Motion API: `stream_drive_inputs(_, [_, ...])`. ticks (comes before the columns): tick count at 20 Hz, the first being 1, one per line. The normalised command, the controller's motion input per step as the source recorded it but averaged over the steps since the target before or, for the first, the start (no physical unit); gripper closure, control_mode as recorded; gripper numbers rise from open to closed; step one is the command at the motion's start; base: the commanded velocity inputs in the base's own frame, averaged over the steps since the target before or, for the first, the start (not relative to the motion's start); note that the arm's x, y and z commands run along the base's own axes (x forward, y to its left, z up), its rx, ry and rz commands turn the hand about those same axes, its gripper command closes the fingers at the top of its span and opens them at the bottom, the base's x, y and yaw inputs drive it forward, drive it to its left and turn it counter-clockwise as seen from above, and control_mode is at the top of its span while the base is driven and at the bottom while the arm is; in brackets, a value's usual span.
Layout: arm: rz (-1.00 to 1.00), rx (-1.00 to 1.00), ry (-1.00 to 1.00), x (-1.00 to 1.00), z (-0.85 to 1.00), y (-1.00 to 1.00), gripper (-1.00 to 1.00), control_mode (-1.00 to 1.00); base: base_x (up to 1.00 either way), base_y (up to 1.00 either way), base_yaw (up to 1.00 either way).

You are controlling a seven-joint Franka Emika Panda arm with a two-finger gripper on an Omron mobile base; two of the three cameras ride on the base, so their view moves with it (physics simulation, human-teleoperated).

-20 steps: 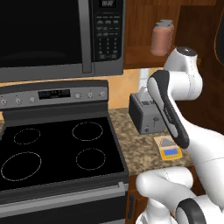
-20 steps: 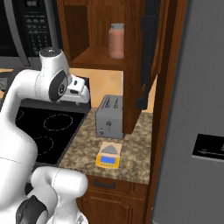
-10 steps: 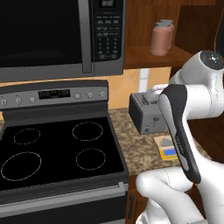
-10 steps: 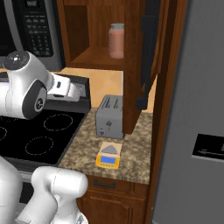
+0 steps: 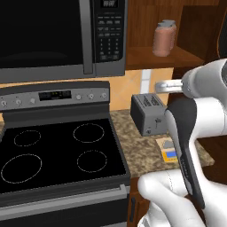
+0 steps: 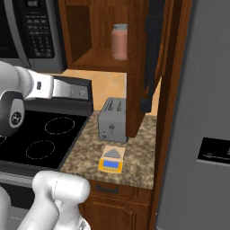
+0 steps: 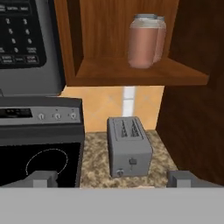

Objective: Pick the honey bottle and place it on the digital scale for weighing, and close the cabinet.

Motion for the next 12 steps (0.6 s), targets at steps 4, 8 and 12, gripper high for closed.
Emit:
stream_drive_inputs(4, [-0.09, 0.03, -0.03, -0.26, 0.73, -0.11, -1.00, -1.00, 0.00, 0.00, 0.00])
stream_drive_inputs(8, [-0.04, 0.07, -0.02, -0.33, 0.69, -0.30, -1.00, -1.00, 0.00, 0.00, 0.00])
stream_drive_inputs(12, [-0.09, 0.00, 0.00, 0.10, 0.39, -0.20, -1.00, -1.00, 0.00, 0.00, 0.00])
